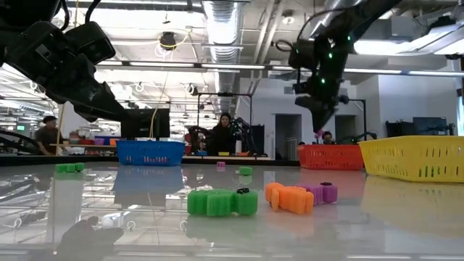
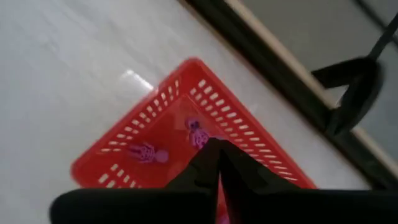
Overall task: Sort Halloween decoration
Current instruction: Put the purple skeleton toy into the red bin
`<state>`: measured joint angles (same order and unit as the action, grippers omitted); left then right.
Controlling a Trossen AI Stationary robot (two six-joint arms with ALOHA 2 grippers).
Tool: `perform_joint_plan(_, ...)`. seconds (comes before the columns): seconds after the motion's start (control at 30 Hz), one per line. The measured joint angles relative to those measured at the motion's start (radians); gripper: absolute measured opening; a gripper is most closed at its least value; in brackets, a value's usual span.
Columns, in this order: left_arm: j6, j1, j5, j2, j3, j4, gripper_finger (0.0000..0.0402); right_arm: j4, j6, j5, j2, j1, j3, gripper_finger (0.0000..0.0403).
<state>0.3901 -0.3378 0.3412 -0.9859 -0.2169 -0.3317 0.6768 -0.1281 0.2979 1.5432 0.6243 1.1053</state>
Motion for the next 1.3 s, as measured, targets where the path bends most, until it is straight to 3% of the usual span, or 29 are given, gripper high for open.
perform_joint_plan(0.27,0.000,0.000,0.000,0.000,0.000,-0.001,0.0144,0.007,0.000,-0.060,0.036,0.027,-0.017,0.0108)
perform_joint_plan(0.53,0.000,0.000,0.000,0.000,0.000,0.001,0.0144,0.050,-0.033,-0.090,-0.035,-0.025,-0.004,0.0163)
perform_joint_plan(0.7,-0.017,0.000,0.004,0.000,0.000,0.006,0.0144,0.035,-0.115,-0.111,-0.111,-0.170,0.003,0.0170)
perform_joint_plan(0.83,-0.031,0.000,0.006,0.000,0.000,0.006,0.0144,-0.031,-0.160,-0.119,-0.127,-0.355,0.003,0.0170)
perform_joint_plan(1.07,-0.038,0.000,0.022,0.000,0.000,0.005,0.0144,-0.203,-0.134,-0.113,-0.039,-0.651,0.003,0.0167)
perform_joint_plan(1.3,-0.037,0.000,0.027,0.000,0.000,0.004,0.0144,-0.367,-0.129,-0.116,0.061,-0.848,0.003,0.0166)
